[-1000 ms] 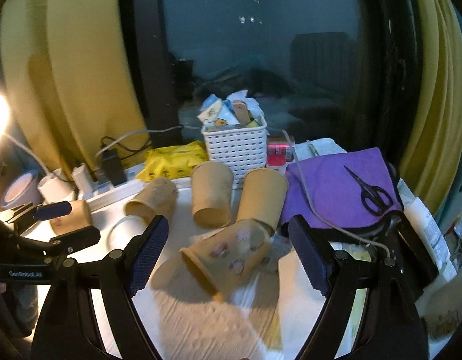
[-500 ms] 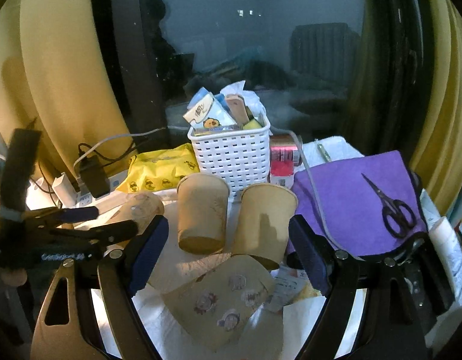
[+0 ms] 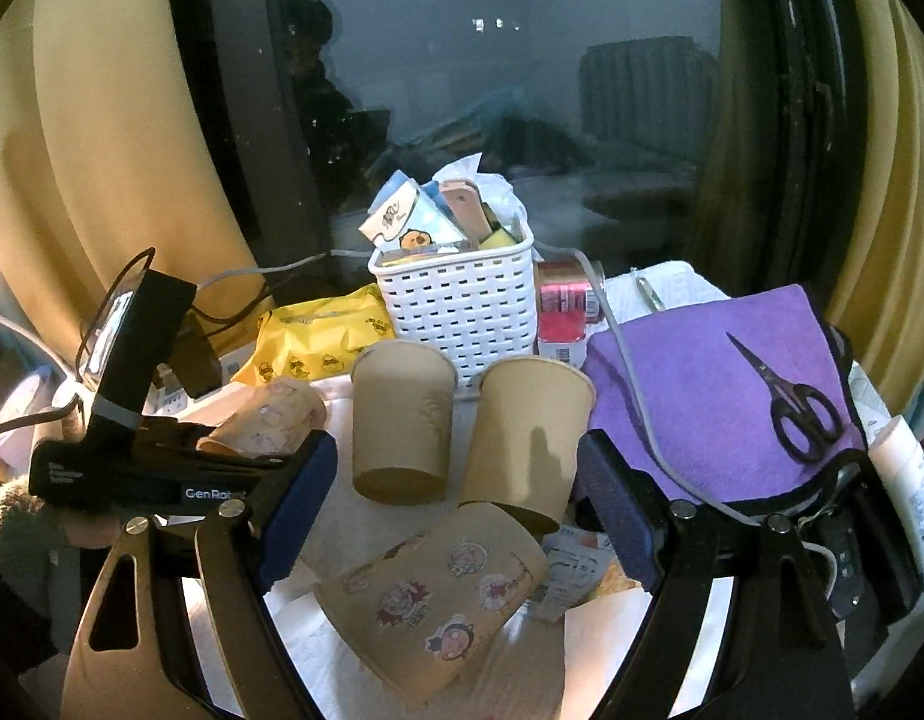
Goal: Flip cup upright
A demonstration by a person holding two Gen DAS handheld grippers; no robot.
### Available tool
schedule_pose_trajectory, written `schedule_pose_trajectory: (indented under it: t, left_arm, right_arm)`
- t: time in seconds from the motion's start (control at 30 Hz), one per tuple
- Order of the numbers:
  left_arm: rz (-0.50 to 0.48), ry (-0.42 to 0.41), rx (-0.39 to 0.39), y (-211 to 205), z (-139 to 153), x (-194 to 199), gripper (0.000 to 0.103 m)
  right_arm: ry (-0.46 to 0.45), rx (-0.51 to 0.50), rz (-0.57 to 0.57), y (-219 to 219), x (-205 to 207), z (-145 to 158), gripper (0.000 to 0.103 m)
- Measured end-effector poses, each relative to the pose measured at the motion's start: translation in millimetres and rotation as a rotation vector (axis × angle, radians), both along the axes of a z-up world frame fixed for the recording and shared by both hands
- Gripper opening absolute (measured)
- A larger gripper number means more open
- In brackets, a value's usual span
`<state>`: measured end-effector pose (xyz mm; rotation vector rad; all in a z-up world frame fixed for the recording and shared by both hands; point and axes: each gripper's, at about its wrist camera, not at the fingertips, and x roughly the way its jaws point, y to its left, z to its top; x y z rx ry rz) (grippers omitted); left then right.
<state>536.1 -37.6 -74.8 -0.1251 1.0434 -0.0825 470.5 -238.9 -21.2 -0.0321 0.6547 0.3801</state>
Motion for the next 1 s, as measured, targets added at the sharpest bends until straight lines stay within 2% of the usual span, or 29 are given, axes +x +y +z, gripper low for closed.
schedule_pose_trajectory:
  t: [0.23, 0.4, 0.67, 1.0]
  left_arm:
    - [-0.023, -0.071, 0.012, 1, 30, -11, 0.075]
    - [-0.07, -0.144, -0.015, 1, 62, -42, 0.075]
    - [-0.174, -0.238, -0.034, -11, 110, -118, 0.075]
    - [-0.275, -0.276, -0.037, -26, 118, -228, 0.075]
  right_arm:
    - [-0.013, -0.008, -0.02, -4, -7, 9, 0.085]
    - [-0.041, -0.009, -0.033, -8, -21, 25, 0.085]
    - [-0.083, -0.017, -0.034, -8, -63, 48, 0.085]
    - [-0.105, -0.049, -0.023, -8, -140, 62, 0.085]
